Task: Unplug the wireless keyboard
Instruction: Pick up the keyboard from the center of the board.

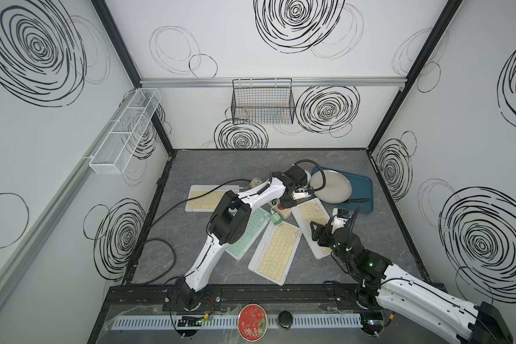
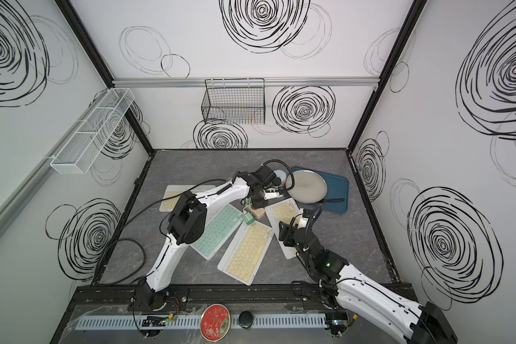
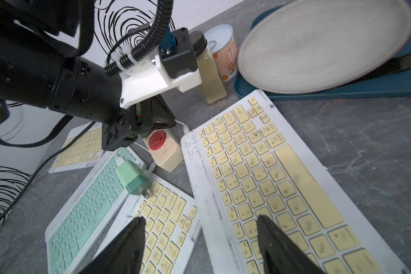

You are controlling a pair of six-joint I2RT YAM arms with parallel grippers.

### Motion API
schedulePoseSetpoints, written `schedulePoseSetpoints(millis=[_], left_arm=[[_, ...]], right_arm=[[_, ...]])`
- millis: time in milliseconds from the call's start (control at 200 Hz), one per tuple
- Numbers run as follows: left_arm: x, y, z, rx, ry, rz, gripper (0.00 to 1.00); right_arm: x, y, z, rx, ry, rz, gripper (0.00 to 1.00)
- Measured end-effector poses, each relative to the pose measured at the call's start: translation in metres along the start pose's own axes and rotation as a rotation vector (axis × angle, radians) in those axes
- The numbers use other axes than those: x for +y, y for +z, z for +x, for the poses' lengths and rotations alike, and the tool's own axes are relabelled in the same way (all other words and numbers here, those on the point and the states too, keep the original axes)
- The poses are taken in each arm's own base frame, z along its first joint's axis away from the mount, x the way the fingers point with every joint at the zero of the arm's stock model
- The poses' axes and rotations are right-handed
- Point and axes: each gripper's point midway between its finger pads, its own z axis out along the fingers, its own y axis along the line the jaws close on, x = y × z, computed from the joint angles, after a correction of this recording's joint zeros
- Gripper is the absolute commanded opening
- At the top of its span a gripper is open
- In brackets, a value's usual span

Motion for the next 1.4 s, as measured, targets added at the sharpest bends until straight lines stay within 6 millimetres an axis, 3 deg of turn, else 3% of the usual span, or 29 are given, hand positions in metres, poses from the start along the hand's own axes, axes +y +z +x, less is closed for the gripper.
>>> schedulePoseSetpoints(millis=[255,380,475,640,761,916,1081,1216,1401], left_arm=[[-0.008,-0.002,-0.009,-0.059,-0.009,0.071,0.00],[-0.016,-0.015,-0.021,-0.153,-0.039,0.126,0.00],[-0.019,-0.040,-0.025,-0.237,-0.089,0.132,0.00],[-0.014,-0.104,-0.047,-0.462,-0.233,0.108,0.00],[-0.007,-0.126,-0.055,-0.593,-0.379,0.091,0.00],[0.002,-0.119,-0.040,-0.673,-0.599,0.106,0.00],[0.015,-0.115,-0.007,-0.698,-0.786,0.061,0.00],[0.020,-0.132,0.007,-0.736,-0.855,-0.034,0.00],[0.001,-0.155,0.017,-0.771,-0.887,-0.154,0.00]], right_arm=[[-0.003,0.000,0.000,-0.030,0.043,-0.012,0.80],[-0.004,-0.002,0.002,-0.079,0.135,-0.071,0.80],[-0.006,-0.003,0.003,-0.097,0.239,-0.095,0.81],[0.003,-0.008,-0.009,-0.128,0.434,-0.158,0.92],[0.011,-0.012,-0.020,-0.156,0.537,-0.218,0.93],[0.023,-0.014,-0.027,-0.156,0.609,-0.278,0.93],[0.034,-0.003,-0.019,-0.085,0.587,-0.251,0.93],[0.032,0.000,-0.011,-0.053,0.594,-0.230,0.94],[0.013,-0.007,-0.004,-0.077,0.619,-0.204,0.95]])
